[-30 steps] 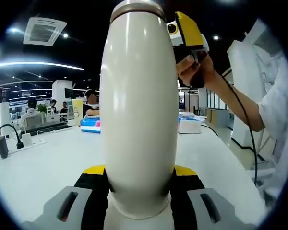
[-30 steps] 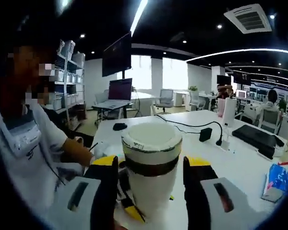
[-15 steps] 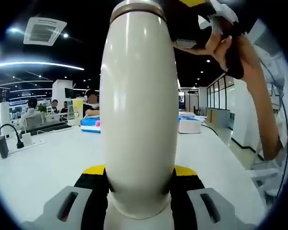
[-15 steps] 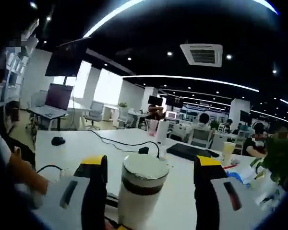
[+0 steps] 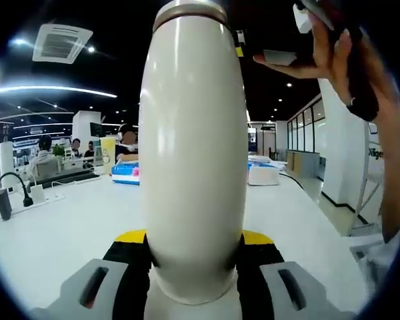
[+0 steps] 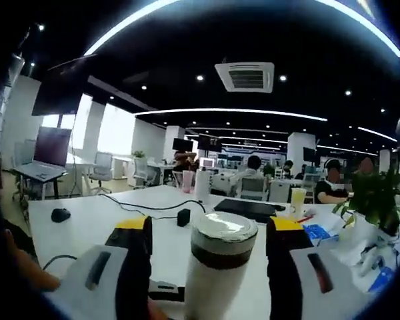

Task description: Grasp the water cup twist off the cup lid place the cup lid on the table

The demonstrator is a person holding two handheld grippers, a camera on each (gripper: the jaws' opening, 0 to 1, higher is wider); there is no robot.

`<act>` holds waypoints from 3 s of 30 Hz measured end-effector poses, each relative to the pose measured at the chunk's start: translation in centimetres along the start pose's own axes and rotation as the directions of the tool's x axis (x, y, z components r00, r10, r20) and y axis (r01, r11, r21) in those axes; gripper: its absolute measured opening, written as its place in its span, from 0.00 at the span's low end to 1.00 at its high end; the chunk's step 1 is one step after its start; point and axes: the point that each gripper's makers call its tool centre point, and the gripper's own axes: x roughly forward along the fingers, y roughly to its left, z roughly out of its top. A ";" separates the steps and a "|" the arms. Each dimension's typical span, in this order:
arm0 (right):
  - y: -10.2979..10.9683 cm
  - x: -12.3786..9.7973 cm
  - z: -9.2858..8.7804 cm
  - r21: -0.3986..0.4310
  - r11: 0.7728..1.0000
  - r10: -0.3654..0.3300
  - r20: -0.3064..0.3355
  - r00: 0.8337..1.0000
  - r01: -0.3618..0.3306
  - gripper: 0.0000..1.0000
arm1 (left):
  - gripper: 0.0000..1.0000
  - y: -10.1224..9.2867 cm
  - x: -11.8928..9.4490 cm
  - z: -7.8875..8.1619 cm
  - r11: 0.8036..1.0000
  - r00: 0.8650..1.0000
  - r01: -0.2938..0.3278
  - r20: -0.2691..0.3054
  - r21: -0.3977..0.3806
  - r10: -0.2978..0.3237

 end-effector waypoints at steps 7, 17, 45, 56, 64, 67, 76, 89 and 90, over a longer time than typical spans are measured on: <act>-0.7 0.7 -0.6 0.015 1.000 -0.003 -0.041 0.999 0.004 0.69 | 0.51 0.0 0.0 0.0 1.000 1.000 0.001 0.001 0.000 -0.001; -1.1 1.0 -0.7 0.064 0.998 -0.024 -0.052 0.998 0.027 0.59 | 0.51 0.0 -0.1 0.0 1.000 1.000 0.002 0.001 -0.001 -0.002; -1.2 1.0 -1.2 0.080 0.987 0.145 -0.067 0.987 -0.140 0.45 | 0.51 0.0 -0.2 0.1 1.000 1.000 0.001 0.001 -0.001 -0.001; -0.9 1.0 -1.3 0.068 0.962 0.270 -0.063 0.961 -0.266 0.45 | 0.51 0.1 -0.1 0.0 1.000 1.000 0.002 0.001 -0.001 -0.002; -0.7 0.9 -1.3 0.036 0.926 0.377 -0.072 0.924 -0.375 0.45 | 0.51 0.1 -0.1 0.0 1.000 1.000 0.003 0.002 -0.003 -0.003; -0.6 0.8 -1.3 0.043 0.905 0.424 -0.065 0.903 -0.422 0.45 | 0.51 0.1 -0.1 0.0 1.000 1.000 0.002 0.002 -0.001 -0.002; -0.2 0.7 -1.3 0.040 0.832 0.555 -0.071 0.829 -0.553 0.45 | 0.51 0.1 -0.1 -0.1 1.000 1.000 0.003 0.001 -0.001 -0.003; 0.3 0.5 -1.4 0.055 0.697 0.717 -0.055 0.695 -0.715 0.45 | 0.51 0.1 -0.3 -0.1 1.000 1.000 0.001 0.002 -0.004 -0.001; 0.4 0.4 -1.4 0.048 0.685 0.728 -0.056 0.683 -0.727 0.45 | 0.51 0.1 -0.3 -0.1 1.000 1.000 0.001 0.002 -0.003 -0.001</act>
